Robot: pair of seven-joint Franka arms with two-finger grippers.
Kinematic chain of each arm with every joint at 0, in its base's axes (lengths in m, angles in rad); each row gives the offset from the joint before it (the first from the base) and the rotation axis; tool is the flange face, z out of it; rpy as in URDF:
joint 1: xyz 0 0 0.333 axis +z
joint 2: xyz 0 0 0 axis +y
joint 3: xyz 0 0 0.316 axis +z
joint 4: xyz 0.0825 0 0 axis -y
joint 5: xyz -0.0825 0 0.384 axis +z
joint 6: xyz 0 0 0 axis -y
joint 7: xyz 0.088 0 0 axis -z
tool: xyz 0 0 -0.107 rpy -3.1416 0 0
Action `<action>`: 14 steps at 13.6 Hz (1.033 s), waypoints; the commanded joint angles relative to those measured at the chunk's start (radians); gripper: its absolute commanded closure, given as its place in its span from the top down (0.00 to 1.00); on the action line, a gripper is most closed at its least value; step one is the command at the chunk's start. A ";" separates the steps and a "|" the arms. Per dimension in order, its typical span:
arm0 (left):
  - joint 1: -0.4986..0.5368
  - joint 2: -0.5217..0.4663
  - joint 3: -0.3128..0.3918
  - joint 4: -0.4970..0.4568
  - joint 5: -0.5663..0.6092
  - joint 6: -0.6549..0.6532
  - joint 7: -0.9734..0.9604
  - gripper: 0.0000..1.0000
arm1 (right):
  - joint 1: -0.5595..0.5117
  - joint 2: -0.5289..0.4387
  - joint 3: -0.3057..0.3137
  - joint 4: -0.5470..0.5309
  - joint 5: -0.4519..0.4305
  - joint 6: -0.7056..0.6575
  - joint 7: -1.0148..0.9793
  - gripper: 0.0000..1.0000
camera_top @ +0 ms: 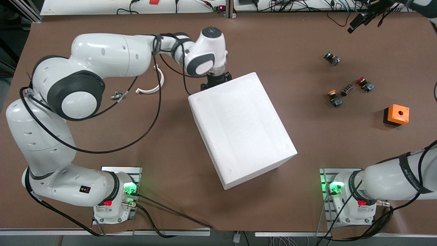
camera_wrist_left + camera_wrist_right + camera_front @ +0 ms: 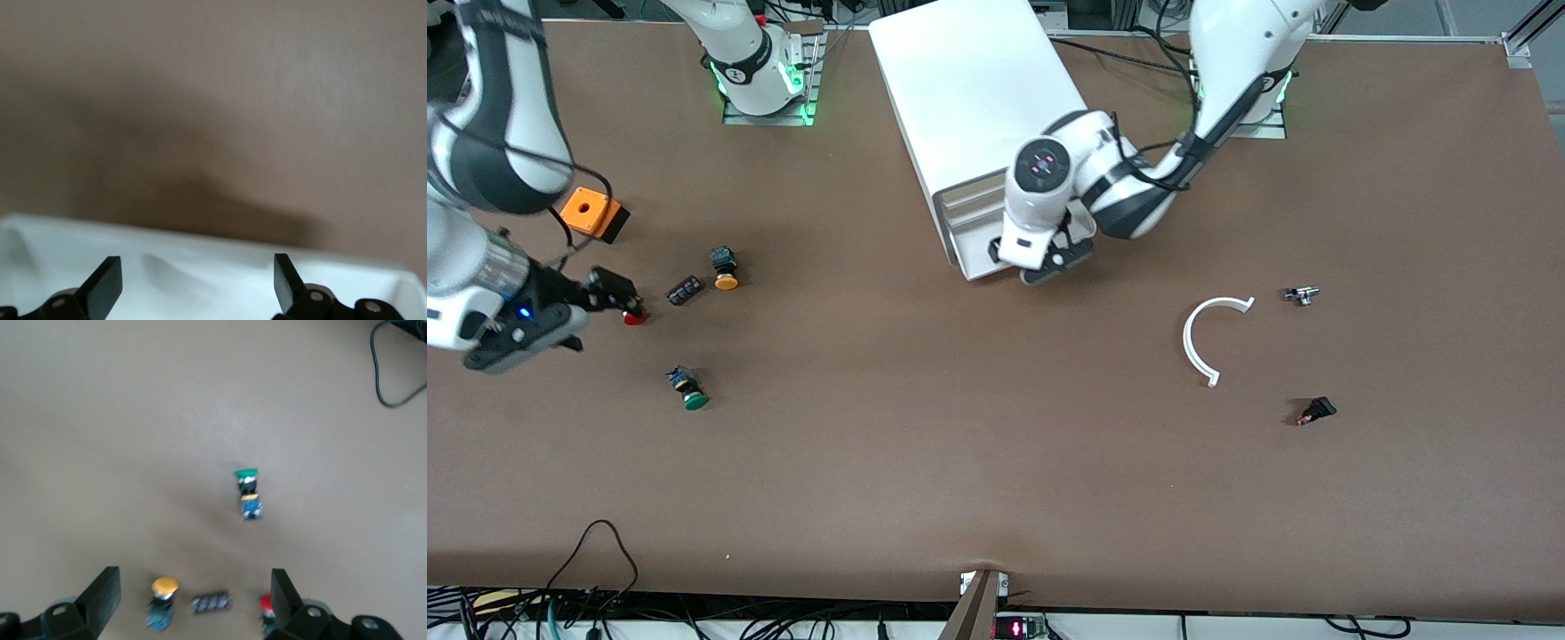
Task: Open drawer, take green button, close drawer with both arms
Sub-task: 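Push the drawer fully shut into the cabinet with the left gripper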
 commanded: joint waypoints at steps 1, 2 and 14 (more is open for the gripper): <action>0.047 -0.010 -0.004 0.020 0.069 -0.027 0.054 1.00 | -0.006 -0.093 0.006 0.011 0.001 -0.120 0.064 1.00; 0.045 0.001 -0.004 0.022 0.085 -0.024 0.045 1.00 | -0.003 -0.118 0.002 0.011 -0.002 -0.157 0.083 1.00; -0.027 0.068 -0.053 -0.008 0.105 0.039 -0.110 1.00 | 0.017 -0.221 0.094 0.016 -0.097 -0.270 0.353 1.00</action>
